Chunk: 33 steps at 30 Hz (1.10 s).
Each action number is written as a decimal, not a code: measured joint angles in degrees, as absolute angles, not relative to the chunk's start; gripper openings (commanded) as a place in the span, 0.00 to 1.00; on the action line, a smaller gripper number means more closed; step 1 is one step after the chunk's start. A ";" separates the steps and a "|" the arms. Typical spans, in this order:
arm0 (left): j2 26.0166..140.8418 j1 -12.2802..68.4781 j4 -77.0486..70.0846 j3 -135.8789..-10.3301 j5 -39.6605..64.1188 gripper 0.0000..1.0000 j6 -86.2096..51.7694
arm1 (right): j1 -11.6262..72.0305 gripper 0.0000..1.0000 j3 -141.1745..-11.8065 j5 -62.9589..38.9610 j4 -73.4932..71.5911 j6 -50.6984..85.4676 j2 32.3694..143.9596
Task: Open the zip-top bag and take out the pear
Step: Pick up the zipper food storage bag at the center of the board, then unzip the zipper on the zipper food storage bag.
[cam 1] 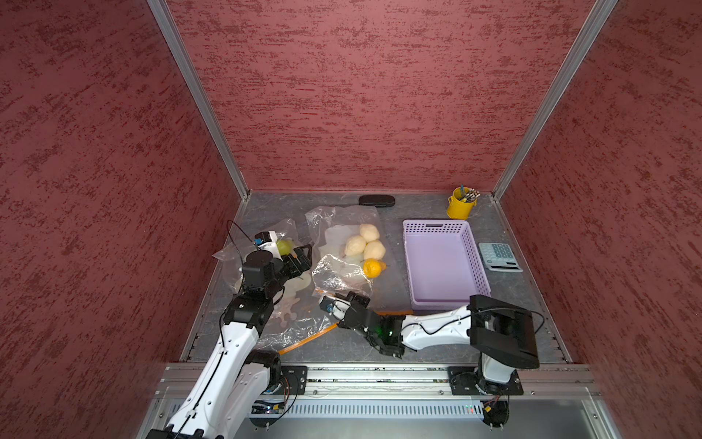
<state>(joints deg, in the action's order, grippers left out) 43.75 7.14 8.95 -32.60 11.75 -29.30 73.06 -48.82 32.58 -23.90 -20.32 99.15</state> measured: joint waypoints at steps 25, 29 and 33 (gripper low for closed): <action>36.62 9.47 19.86 -23.59 47.46 0.83 -66.46 | 69.91 0.00 -46.65 30.59 -21.10 -19.81 96.66; 41.52 10.59 17.98 -22.79 46.15 0.76 -68.10 | 69.91 0.00 -46.63 30.33 -20.97 -19.51 96.99; 44.42 10.11 15.40 -22.59 44.93 0.75 -68.75 | 70.15 0.00 -46.63 30.15 -21.02 -19.46 97.03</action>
